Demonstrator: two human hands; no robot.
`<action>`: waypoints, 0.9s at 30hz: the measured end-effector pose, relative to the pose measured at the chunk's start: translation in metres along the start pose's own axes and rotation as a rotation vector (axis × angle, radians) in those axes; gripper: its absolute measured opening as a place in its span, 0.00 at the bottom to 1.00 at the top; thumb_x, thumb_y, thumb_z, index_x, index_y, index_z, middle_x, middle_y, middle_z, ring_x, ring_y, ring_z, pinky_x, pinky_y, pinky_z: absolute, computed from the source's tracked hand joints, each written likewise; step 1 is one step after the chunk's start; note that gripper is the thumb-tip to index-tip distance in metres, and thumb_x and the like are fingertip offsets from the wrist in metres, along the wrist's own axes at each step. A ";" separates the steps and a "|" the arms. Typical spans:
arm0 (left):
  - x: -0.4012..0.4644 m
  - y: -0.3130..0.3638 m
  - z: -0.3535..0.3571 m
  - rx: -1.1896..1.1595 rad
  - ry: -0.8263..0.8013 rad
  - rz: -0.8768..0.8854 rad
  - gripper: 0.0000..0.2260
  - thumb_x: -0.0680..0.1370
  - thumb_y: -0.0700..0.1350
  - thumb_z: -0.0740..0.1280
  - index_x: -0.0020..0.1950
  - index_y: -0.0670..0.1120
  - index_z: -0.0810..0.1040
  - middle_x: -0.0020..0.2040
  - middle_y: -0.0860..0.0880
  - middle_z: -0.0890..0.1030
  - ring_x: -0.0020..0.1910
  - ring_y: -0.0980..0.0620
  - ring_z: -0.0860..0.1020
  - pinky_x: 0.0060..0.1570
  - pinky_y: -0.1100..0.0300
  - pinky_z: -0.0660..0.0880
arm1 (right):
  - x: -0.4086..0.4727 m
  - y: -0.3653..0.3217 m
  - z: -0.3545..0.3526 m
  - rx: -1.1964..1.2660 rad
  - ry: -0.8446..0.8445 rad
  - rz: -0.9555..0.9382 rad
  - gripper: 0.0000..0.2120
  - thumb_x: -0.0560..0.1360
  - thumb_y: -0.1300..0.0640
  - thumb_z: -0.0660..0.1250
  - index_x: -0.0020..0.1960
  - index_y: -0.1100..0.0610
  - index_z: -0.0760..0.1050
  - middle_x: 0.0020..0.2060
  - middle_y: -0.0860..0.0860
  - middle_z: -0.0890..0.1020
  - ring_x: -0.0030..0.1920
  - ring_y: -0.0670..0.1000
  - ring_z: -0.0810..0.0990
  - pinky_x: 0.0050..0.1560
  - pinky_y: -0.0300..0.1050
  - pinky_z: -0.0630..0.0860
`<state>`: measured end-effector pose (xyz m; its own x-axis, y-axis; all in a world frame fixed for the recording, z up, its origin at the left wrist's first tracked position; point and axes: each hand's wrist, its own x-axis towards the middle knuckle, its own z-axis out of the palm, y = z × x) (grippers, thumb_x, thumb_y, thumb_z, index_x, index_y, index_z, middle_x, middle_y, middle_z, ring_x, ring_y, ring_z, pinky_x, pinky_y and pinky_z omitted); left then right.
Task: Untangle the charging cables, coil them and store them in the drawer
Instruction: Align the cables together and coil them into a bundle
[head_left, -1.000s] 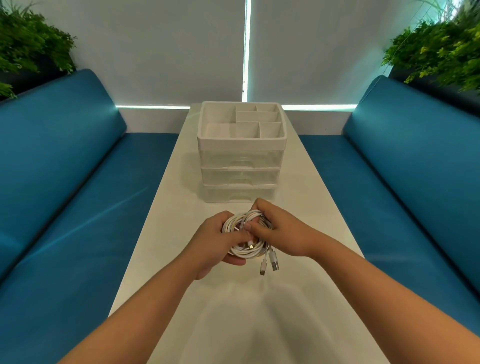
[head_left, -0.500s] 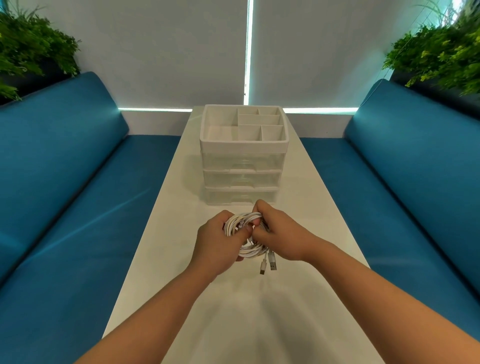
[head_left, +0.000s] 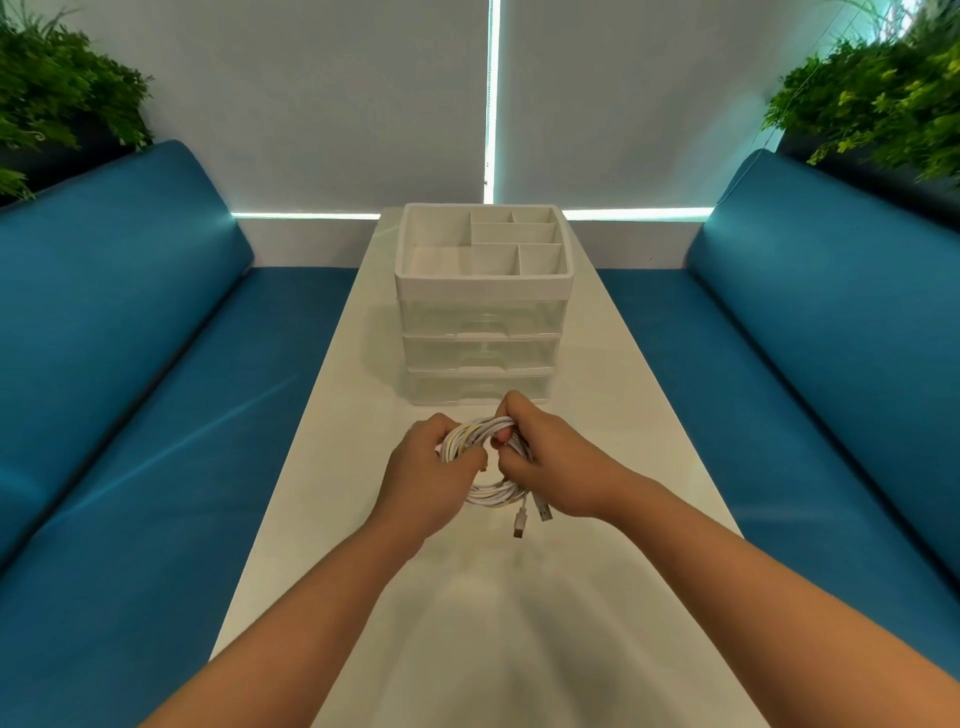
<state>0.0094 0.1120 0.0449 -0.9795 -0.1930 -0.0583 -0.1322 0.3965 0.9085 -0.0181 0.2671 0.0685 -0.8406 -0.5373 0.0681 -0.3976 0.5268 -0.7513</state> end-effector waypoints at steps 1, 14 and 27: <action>0.000 0.001 -0.001 -0.081 -0.050 -0.033 0.05 0.74 0.43 0.69 0.45 0.44 0.76 0.39 0.50 0.76 0.37 0.51 0.73 0.38 0.58 0.68 | 0.000 -0.001 0.000 0.010 0.008 -0.008 0.04 0.77 0.62 0.59 0.46 0.57 0.64 0.34 0.48 0.70 0.32 0.46 0.65 0.33 0.39 0.65; 0.002 0.008 -0.010 -0.843 -0.496 -0.095 0.22 0.83 0.53 0.51 0.56 0.40 0.79 0.44 0.44 0.73 0.43 0.49 0.68 0.49 0.55 0.67 | 0.000 0.001 -0.005 0.069 0.033 -0.007 0.04 0.78 0.65 0.56 0.49 0.57 0.62 0.32 0.50 0.69 0.30 0.46 0.64 0.33 0.42 0.65; 0.005 0.015 -0.005 -0.364 -0.451 -0.096 0.39 0.78 0.68 0.37 0.56 0.47 0.82 0.29 0.56 0.73 0.33 0.59 0.72 0.47 0.59 0.70 | 0.004 0.002 -0.005 -0.118 0.152 0.173 0.06 0.77 0.56 0.60 0.50 0.56 0.73 0.37 0.51 0.79 0.37 0.53 0.77 0.40 0.51 0.76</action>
<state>0.0036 0.1124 0.0608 -0.9441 0.2200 -0.2456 -0.2411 0.0472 0.9693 -0.0241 0.2692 0.0699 -0.9420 -0.3318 0.0496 -0.2753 0.6801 -0.6794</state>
